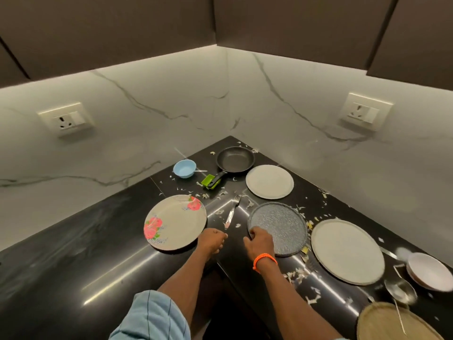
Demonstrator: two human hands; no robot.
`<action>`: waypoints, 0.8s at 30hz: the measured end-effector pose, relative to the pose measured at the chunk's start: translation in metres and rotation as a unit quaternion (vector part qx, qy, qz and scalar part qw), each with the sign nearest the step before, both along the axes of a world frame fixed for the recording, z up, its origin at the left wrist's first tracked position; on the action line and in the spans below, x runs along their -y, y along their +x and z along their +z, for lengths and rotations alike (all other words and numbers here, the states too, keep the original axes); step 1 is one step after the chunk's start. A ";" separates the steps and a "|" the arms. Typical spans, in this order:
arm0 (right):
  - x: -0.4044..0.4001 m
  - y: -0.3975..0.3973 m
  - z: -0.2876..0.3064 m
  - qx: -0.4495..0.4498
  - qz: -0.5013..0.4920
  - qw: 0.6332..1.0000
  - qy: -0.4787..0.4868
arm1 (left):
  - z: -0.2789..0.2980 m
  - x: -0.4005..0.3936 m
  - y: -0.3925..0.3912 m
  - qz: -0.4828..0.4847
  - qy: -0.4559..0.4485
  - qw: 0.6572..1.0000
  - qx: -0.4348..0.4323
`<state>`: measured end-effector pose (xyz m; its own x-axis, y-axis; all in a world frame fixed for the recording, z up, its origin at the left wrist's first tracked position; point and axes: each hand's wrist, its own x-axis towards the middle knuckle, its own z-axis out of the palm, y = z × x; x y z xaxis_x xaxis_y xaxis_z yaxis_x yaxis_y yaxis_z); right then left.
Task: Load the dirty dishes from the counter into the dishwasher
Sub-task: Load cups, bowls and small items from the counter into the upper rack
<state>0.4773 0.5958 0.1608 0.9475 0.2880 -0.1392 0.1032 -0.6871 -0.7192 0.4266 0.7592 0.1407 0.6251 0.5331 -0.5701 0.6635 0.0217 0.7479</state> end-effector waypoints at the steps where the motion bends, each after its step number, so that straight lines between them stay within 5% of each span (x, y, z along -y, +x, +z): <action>1: -0.007 0.001 0.000 -0.004 0.009 1.000 0.004 | -0.001 -0.010 0.000 0.012 0.006 1.000 -0.005; 13: -0.089 0.043 -0.023 -0.093 0.100 0.987 -0.080 | -0.003 -0.100 0.051 0.017 0.027 0.999 0.006; 24: -0.160 0.076 -0.045 -0.130 -0.004 0.970 -0.206 | -0.016 -0.195 0.152 0.029 0.166 0.986 0.017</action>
<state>0.5535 0.7555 0.1162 0.8667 0.1502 -0.4757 -0.0509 -0.9220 -0.3838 0.5785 0.9544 0.1249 0.6048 0.7213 -0.3376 0.6421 -0.1909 0.7425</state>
